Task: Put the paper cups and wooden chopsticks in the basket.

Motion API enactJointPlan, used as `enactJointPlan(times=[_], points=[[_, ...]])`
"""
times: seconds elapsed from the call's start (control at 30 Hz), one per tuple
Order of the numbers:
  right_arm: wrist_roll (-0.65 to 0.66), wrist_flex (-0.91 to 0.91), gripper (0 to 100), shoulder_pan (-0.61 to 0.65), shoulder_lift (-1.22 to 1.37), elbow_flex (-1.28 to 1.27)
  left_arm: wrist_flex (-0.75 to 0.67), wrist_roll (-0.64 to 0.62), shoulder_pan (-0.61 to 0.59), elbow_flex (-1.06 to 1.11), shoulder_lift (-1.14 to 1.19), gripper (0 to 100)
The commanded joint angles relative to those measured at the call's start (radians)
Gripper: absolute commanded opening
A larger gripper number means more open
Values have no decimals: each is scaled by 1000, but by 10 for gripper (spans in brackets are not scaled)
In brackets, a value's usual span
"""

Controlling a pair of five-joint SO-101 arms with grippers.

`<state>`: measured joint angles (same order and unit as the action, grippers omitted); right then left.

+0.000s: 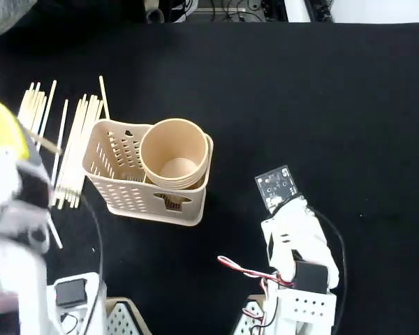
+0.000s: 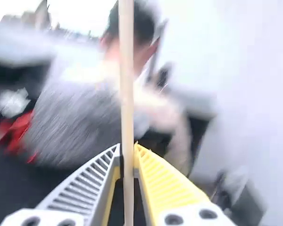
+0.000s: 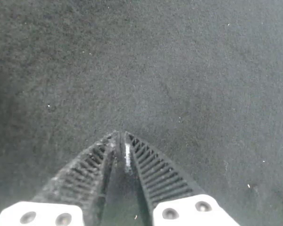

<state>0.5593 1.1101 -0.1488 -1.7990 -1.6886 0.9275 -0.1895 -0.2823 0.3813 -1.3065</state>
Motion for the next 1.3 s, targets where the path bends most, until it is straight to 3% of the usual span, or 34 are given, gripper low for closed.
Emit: enactJointPlan(times=[0.0,0.1,0.43,0.83,1.0,1.17,1.27], points=[[3,5,11,9,-64,4,-37,-9,96,-59,15,27],[3,5,11,9,-65,4,-23,-9,140,-13,44,28],[3,5,11,9,-67,4,-170,0,237,288,55,29],[8,5,11,9,-67,4,-307,-2,240,591,55,29],[9,3,11,9,-67,4,-281,-3,242,602,54,44],[9,3,11,11,-67,4,-109,-9,242,519,54,204],[9,3,11,11,-67,4,-32,-9,242,456,51,206]])
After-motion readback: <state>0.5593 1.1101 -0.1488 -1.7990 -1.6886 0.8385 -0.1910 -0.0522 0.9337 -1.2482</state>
